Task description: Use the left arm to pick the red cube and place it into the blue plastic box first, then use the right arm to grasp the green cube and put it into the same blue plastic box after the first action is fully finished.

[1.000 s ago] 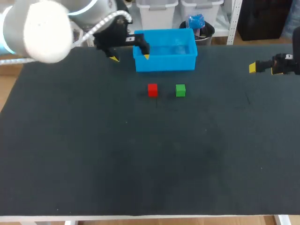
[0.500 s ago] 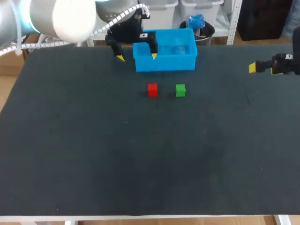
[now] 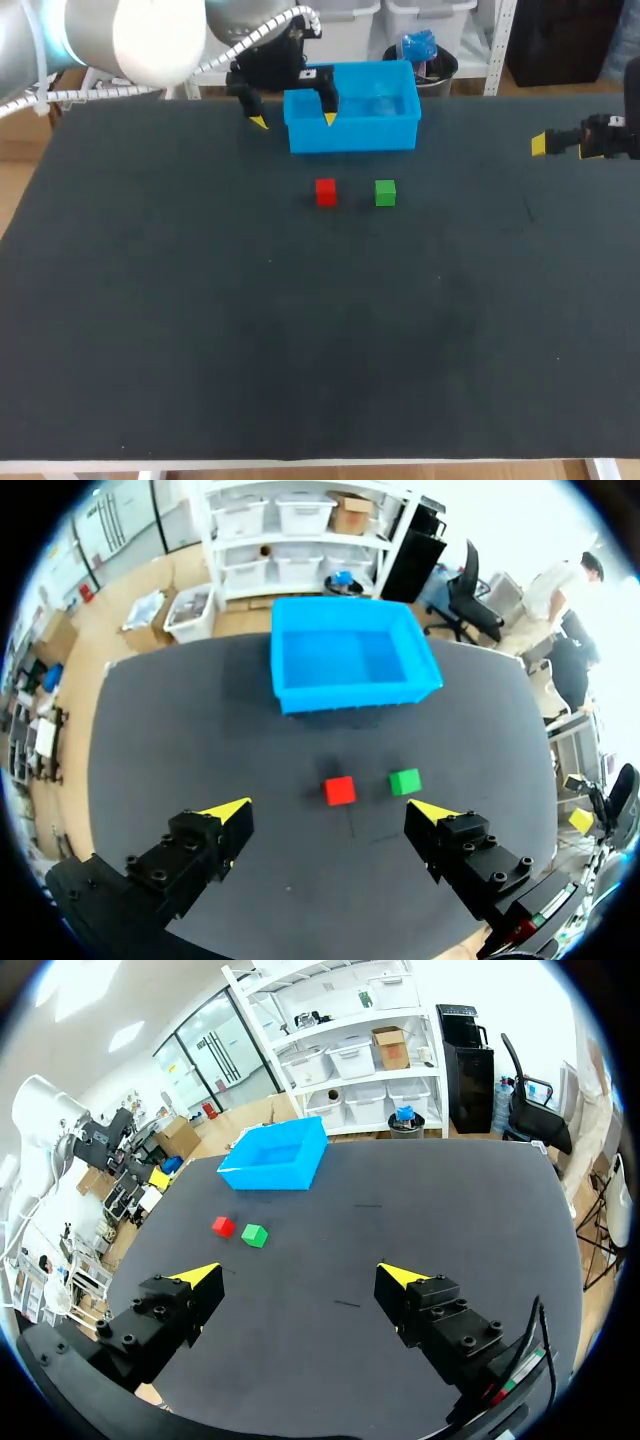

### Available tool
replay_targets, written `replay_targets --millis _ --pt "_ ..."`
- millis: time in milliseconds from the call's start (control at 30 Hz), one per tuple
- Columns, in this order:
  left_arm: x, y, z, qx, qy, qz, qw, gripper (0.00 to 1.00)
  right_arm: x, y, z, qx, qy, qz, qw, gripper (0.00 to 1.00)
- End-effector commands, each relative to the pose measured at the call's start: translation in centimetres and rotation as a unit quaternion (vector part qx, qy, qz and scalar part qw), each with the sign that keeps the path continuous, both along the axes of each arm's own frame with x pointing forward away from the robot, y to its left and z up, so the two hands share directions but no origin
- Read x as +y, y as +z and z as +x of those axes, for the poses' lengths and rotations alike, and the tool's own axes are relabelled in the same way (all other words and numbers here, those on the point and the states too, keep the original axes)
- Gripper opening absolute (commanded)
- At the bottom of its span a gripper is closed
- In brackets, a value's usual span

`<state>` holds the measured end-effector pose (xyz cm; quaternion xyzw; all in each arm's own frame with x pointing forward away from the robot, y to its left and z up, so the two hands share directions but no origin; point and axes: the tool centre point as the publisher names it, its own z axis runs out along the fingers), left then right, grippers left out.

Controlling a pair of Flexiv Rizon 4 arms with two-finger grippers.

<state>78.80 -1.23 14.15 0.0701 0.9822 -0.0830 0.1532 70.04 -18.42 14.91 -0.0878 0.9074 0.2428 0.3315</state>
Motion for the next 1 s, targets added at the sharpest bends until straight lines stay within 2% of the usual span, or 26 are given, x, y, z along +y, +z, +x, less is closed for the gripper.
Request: replay_targets --millis 33,233,300,367,467,1000 --pt "-1.3 -0.5 0.2 0.009 0.008 0.008 1.000 1.00 0.0 0.0 0.0 0.000 0.000 0.000 1.000 1.00" --pt "-3.1 -1.8 0.5 0.027 0.012 0.033 0.999 1.00 0.0 0.0 0.0 0.000 0.000 0.000 1.000 1.00" --pt "-3.6 -2.3 0.6 0.032 0.013 0.027 0.999 1.00 0.0 0.0 0.0 0.000 0.000 0.000 1.000 1.00" --pt "-4.0 -2.8 0.7 0.034 0.013 0.042 0.998 1.00 0.0 0.0 0.0 0.000 0.000 0.000 1.000 1.00" --pt "-4.6 -3.7 0.7 0.040 0.013 0.045 0.998 1.00 0.0 0.0 0.0 0.000 0.000 0.000 1.000 1.00" --pt "-4.4 -5.8 0.2 0.032 0.046 0.047 0.997 1.00 0.0 0.0 0.0 0.000 0.000 0.000 1.000 1.00"
